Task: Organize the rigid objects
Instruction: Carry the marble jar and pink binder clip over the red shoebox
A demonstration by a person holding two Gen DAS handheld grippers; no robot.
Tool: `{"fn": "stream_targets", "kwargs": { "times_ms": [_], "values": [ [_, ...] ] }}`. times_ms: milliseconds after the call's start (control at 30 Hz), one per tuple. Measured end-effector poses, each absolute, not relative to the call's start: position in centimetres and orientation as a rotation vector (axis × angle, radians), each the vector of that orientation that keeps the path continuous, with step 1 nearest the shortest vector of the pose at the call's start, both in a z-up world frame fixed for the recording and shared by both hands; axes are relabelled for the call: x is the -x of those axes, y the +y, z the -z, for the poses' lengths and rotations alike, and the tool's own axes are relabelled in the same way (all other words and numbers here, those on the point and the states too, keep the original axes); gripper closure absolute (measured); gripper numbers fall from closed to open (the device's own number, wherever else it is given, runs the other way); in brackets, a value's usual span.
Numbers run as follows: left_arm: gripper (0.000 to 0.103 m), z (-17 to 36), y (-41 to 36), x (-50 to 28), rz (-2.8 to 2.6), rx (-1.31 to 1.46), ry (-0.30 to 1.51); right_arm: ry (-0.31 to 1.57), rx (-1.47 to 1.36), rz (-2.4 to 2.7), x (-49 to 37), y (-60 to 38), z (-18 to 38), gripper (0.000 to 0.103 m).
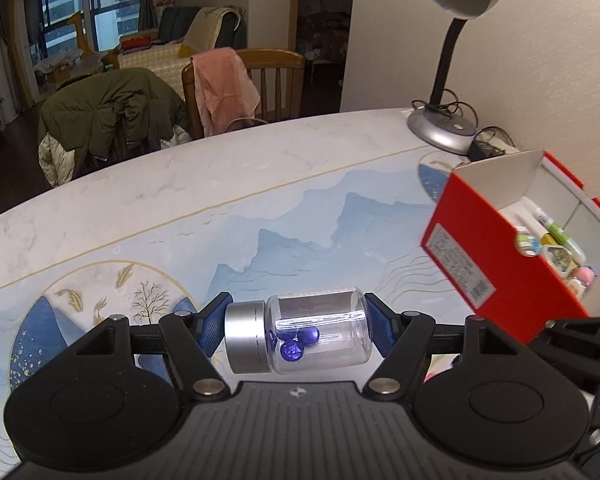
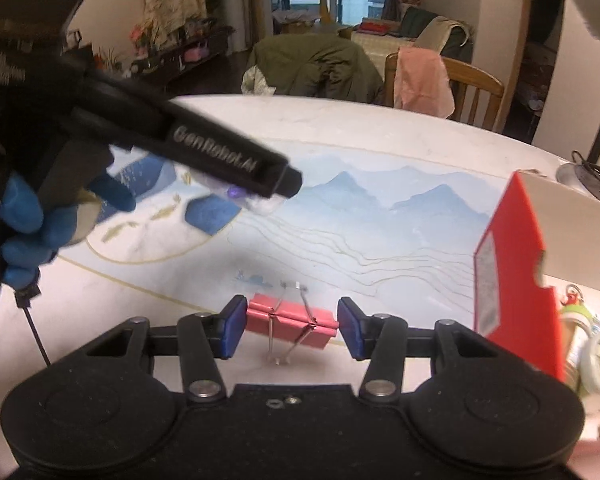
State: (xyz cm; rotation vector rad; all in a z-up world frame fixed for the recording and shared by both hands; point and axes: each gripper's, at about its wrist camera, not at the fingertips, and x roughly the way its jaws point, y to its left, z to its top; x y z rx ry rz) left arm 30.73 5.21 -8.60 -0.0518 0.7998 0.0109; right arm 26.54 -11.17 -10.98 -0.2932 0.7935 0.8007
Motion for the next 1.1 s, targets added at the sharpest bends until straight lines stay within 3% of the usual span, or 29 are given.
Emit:
{"fn": "stream_targets", "kwargs": {
  "times_ms": [533,1100],
  "values": [
    [0.033,3.3,-0.2,-27.0,0.094,-0.007,0.735,0.671,0.168,-0.684,-26.3,-19.4,4.1,0.055],
    [0.033,2.1,-9.8,-28.7,0.227,-0.089,0.732,0.614,0.114,-0.504,-31.4,-28.0,2.4,0.055]
  ]
}}
